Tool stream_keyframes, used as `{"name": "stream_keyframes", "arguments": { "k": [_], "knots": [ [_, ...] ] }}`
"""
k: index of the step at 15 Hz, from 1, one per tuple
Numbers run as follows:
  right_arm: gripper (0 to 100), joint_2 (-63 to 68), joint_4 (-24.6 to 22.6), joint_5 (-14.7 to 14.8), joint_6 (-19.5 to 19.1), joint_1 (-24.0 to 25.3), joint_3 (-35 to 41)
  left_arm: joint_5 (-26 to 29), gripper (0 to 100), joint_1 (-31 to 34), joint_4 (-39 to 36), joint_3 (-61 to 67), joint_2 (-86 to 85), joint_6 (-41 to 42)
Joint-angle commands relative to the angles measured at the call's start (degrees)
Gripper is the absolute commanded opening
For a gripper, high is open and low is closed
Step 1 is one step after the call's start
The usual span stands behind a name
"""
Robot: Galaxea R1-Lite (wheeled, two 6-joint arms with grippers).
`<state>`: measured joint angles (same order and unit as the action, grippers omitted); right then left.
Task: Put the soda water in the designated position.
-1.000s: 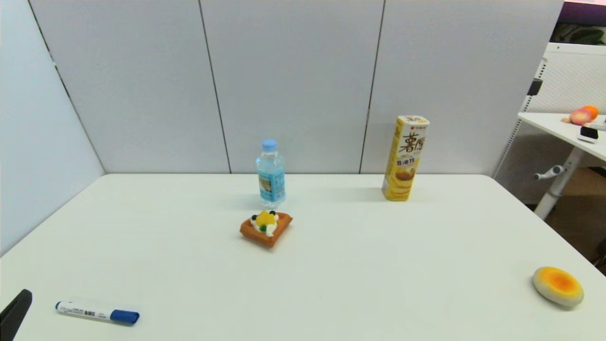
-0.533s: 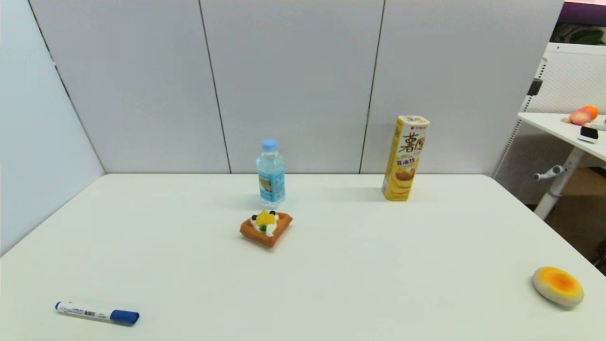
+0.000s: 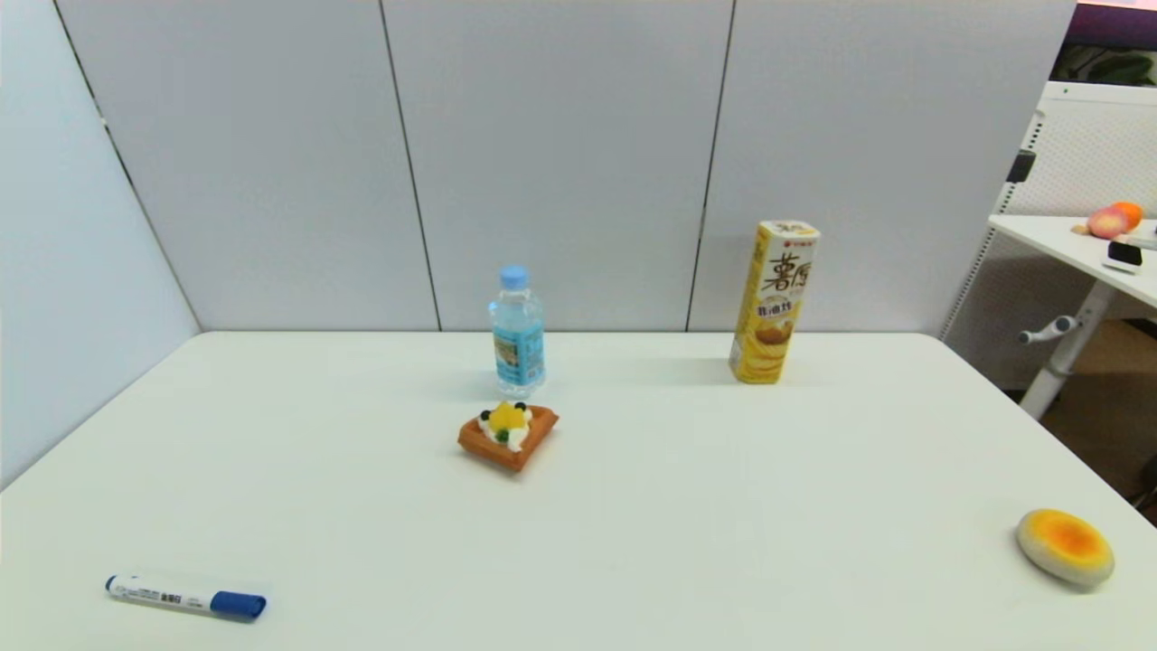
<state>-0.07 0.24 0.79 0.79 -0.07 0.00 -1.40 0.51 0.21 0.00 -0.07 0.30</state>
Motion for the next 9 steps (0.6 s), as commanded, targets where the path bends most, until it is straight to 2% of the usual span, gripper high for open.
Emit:
{"name": "stream_keyframes", "arguments": {
  "k": [1, 9],
  "knots": [
    [100, -0.01, 0.02, 0.0, 0.0, -0.01, 0.0, -0.27, 100, 0.02, -0.03, 0.0, 0.07, -1.71],
    [100, -0.01, 0.02, 0.0, 0.0, 0.07, 0.0, -0.27, 100, 0.02, -0.03, 0.0, 0.07, -1.8]
  ]
}}
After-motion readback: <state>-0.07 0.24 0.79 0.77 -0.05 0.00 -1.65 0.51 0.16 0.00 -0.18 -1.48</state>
